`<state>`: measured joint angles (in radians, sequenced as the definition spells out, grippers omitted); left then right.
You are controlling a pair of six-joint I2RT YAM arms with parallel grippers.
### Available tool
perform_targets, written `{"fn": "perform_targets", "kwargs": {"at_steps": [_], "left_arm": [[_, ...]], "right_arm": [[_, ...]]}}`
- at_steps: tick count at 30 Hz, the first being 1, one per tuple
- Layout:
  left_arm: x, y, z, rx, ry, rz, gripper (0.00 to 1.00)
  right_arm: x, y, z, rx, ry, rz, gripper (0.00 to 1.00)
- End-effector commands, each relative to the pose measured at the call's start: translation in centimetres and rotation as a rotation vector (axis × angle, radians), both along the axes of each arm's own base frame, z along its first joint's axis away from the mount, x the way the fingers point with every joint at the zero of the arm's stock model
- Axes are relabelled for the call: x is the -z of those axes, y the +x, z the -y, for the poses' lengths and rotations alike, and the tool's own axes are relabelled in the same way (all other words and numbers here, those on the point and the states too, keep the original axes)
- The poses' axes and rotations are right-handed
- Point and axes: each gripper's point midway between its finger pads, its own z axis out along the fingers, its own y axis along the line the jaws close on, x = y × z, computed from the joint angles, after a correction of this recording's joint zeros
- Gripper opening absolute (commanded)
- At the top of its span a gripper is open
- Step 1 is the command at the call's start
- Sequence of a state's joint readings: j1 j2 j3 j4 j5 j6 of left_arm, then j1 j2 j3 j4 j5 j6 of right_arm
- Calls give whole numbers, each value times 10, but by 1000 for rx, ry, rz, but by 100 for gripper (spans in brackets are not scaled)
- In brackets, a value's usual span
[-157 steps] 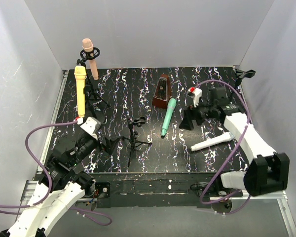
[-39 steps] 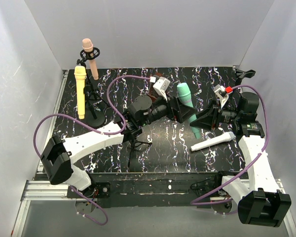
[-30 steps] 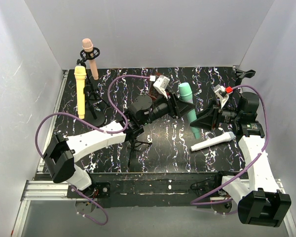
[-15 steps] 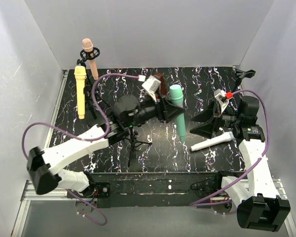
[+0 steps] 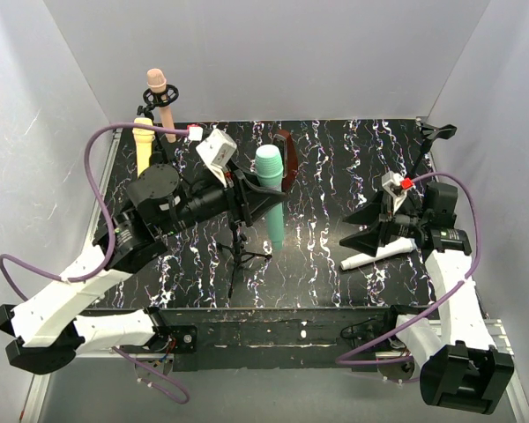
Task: Attach the microphones to the stand
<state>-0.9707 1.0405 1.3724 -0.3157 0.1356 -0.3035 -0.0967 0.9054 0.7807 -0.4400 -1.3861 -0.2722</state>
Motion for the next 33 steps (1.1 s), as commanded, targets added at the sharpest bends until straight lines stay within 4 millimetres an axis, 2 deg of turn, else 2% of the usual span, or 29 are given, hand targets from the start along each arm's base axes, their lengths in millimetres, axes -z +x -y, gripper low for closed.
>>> {"fn": "perform_targets", "kwargs": {"at_steps": [1, 8, 13, 18, 27, 33], "left_arm": [[-11, 2, -23, -61, 102, 70, 0], [-23, 17, -30, -124, 220, 131, 0], [-36, 30, -34, -183, 245, 177, 0], [-42, 33, -32, -189, 240, 196, 0], [-38, 38, -31, -196, 276, 221, 0], [-37, 33, -34, -184, 281, 215, 0]], "right_arm": [[23, 3, 5, 23, -25, 22, 90], [32, 5, 9, 50, -51, 35, 91], [32, 7, 11, 62, -56, 42, 91], [33, 9, 12, 74, -65, 45, 92], [35, 11, 14, 77, -77, 53, 92], [35, 11, 14, 80, -82, 55, 92]]}}
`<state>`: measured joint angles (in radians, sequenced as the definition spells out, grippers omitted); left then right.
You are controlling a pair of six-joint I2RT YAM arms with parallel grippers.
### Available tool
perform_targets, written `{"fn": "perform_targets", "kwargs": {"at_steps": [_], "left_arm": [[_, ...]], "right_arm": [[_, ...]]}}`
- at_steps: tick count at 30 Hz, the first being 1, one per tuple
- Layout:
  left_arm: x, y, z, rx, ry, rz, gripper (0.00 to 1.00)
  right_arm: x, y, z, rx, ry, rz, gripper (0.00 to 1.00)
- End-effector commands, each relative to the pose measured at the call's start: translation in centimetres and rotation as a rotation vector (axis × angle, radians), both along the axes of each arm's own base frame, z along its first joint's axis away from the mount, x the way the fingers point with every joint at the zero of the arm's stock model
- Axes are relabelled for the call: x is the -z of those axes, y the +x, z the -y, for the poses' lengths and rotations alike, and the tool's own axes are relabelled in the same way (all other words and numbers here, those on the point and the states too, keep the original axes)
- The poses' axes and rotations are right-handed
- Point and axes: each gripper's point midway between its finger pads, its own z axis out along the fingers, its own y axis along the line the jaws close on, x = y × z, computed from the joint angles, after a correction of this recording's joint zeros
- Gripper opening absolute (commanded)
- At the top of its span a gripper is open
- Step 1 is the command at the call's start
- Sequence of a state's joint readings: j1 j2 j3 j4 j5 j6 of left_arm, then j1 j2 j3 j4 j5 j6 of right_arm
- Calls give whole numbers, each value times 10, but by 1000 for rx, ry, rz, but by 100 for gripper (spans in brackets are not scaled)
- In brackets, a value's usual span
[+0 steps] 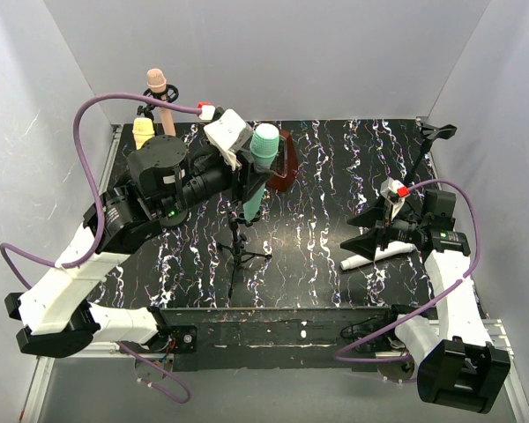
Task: Attach the microphones to the stand
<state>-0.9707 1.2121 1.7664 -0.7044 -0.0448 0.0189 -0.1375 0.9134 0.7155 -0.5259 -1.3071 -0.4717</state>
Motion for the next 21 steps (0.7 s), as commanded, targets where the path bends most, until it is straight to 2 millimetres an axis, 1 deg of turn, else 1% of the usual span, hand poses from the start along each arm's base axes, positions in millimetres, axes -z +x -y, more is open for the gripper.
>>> {"fn": "perform_targets", "kwargs": {"at_steps": [1, 10, 17, 21], "left_arm": [[-18, -5, -9, 2, -26, 34, 0], [-12, -12, -10, 27, -27, 15, 0], [-11, -11, -14, 12, -30, 24, 0], [-10, -10, -10, 19, -37, 24, 0]], "right_arm": [[-3, 1, 1, 0, -4, 21, 92], [-1, 2, 2, 6, -11, 25, 92], [-1, 3, 2, 8, -14, 24, 92], [-1, 3, 3, 10, -15, 24, 92]]}}
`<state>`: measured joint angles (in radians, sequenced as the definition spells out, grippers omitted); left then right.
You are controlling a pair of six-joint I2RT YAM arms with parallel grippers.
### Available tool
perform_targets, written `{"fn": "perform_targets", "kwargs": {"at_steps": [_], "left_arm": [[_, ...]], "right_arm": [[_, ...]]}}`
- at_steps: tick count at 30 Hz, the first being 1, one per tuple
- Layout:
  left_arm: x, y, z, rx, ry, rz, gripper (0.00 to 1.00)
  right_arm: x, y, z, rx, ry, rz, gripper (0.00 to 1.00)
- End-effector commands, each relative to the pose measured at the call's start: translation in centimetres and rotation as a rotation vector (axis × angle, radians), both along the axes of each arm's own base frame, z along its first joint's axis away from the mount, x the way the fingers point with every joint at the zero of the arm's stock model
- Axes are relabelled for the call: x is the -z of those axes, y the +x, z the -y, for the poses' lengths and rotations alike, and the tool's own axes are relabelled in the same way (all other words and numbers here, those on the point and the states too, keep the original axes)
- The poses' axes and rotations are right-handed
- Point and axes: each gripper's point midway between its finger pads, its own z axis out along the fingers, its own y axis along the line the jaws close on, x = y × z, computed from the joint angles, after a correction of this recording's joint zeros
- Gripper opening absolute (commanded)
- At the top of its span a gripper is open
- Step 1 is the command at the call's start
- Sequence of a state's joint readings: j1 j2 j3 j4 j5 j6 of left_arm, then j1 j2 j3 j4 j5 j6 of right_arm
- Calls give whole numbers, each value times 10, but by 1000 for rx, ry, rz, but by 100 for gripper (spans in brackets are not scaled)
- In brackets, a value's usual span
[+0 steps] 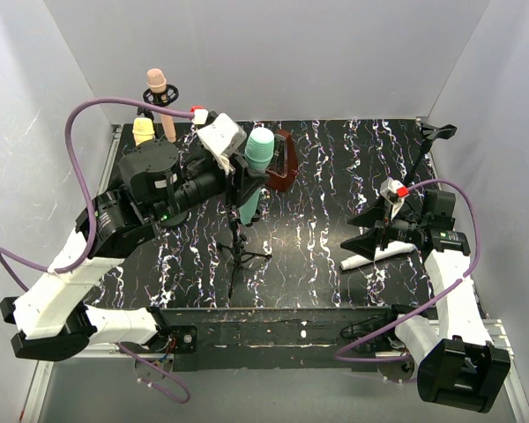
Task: Attach the microphones to the stand
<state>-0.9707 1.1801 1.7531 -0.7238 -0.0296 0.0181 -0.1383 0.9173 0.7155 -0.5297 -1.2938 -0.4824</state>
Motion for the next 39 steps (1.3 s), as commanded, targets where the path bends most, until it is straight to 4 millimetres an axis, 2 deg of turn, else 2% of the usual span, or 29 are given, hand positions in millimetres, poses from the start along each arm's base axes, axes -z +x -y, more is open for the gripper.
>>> {"fn": "perform_targets", "kwargs": {"at_steps": [1, 10, 15, 20, 27, 32, 39], "left_arm": [[-8, 0, 0, 5, -41, 26, 0], [5, 30, 24, -64, -75, 44, 0], [4, 34, 23, -89, -93, 57, 0], [22, 39, 19, -122, -66, 42, 0], [35, 46, 15, -165, -62, 43, 0], [34, 46, 10, -180, -64, 52, 0], [14, 42, 5, -180, -110, 82, 0]], "right_arm": [[-3, 1, 2, 2, -3, 23, 92], [-3, 1, 3, 9, -9, 29, 92], [-3, 1, 3, 12, -11, 32, 92], [-3, 1, 3, 9, -8, 30, 92], [-3, 1, 4, 13, -11, 29, 92], [-4, 1, 4, 13, -10, 34, 92], [-3, 1, 4, 14, -10, 29, 92]]}}
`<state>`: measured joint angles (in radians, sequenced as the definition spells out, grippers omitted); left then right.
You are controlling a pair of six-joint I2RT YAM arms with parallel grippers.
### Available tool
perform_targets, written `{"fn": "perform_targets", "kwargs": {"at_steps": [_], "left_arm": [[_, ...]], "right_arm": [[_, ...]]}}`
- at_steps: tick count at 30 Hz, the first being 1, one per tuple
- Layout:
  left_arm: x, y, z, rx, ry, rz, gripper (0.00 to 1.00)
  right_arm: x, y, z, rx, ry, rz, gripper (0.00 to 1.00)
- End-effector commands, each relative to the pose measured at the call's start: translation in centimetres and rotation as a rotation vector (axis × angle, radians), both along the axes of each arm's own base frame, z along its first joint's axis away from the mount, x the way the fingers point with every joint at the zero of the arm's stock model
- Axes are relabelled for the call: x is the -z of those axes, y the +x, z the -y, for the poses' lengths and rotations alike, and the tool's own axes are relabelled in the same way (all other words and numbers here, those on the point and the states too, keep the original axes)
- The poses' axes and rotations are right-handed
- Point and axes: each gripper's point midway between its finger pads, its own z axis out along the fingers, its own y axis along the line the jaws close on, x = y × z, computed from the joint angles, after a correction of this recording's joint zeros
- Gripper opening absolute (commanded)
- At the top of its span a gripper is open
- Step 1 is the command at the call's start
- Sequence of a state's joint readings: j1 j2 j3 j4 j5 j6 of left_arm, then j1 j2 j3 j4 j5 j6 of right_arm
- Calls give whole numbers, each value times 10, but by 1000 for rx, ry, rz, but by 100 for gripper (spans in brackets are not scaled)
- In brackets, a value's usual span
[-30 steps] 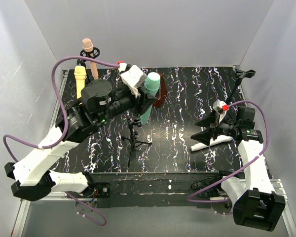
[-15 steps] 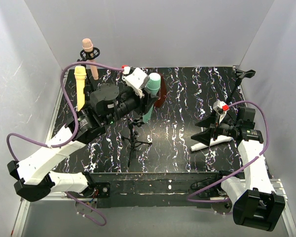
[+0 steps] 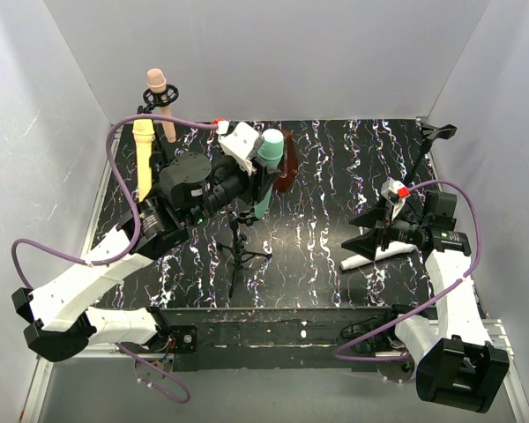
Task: Attach the microphones to the stand
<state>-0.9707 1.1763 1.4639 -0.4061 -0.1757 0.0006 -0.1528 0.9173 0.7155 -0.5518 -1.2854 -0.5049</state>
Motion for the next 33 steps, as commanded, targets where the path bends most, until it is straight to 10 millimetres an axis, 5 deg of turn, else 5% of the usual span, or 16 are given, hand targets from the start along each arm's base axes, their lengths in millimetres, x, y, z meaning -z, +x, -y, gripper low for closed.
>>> {"fn": "perform_targets", "kwargs": {"at_steps": [1, 18, 33], "left_arm": [[-34, -2, -19, -41, -69, 77, 0], [17, 2, -13, -32, 56, 10, 0], [112, -10, -32, -74, 154, -176, 0]], "right_arm": [[-6, 1, 1, -2, -3, 33, 92], [-5, 2, 2, 4, -2, 30, 92], [-4, 2, 3, 8, -5, 30, 92]]}}
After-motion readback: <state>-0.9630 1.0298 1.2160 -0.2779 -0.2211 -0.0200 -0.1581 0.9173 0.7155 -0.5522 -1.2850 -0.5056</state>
